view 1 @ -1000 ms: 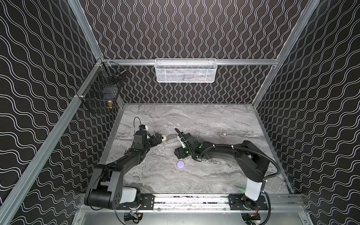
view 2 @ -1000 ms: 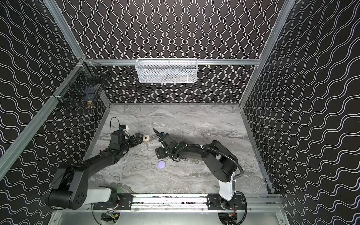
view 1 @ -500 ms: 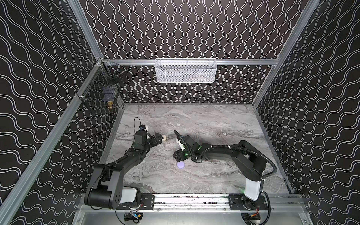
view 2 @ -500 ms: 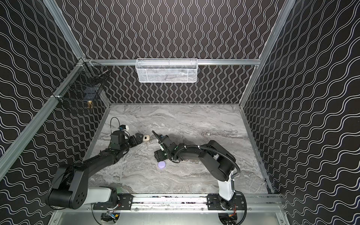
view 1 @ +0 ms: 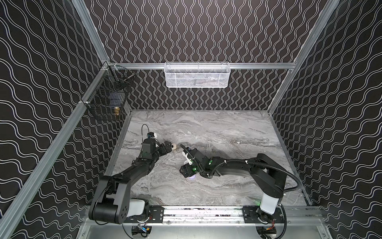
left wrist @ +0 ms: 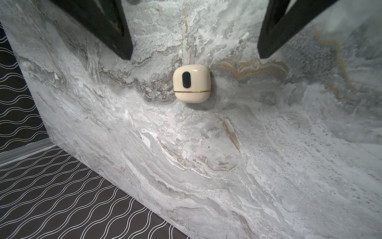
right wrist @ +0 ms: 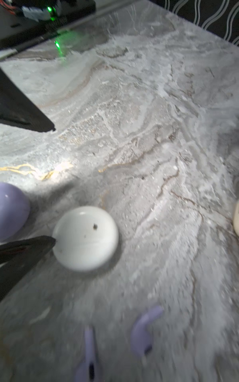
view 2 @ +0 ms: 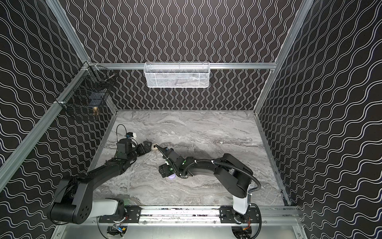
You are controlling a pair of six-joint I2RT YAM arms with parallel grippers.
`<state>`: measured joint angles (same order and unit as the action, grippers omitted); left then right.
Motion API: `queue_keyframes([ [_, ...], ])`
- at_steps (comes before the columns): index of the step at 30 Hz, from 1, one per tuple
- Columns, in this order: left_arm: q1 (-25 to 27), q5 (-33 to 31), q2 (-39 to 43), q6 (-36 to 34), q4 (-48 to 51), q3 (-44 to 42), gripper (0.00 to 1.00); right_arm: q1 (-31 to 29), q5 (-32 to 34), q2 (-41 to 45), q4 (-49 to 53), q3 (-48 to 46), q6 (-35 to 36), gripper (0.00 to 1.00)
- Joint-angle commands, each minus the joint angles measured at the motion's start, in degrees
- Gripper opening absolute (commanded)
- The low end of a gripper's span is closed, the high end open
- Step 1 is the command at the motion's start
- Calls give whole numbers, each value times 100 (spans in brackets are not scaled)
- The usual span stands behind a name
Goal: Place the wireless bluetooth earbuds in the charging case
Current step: 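Lower the right gripper onto the white round case and grasp it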
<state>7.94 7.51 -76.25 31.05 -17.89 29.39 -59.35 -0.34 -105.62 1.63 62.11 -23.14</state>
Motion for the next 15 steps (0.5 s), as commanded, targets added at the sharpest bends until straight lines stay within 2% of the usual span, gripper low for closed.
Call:
queue_keyframes([
  [1, -3, -7, 37, -117, -35, -12, 98, -6, 719, 37, 537, 250, 56, 83],
  [7, -5, 14, 68, -117, -39, -24, 98, 18, 1289, -502, 1072, 830, 622, 86],
  [15, -3, 25, 82, -132, -114, -38, 98, 208, 882, -1129, 1550, 1377, 1173, 83],
])
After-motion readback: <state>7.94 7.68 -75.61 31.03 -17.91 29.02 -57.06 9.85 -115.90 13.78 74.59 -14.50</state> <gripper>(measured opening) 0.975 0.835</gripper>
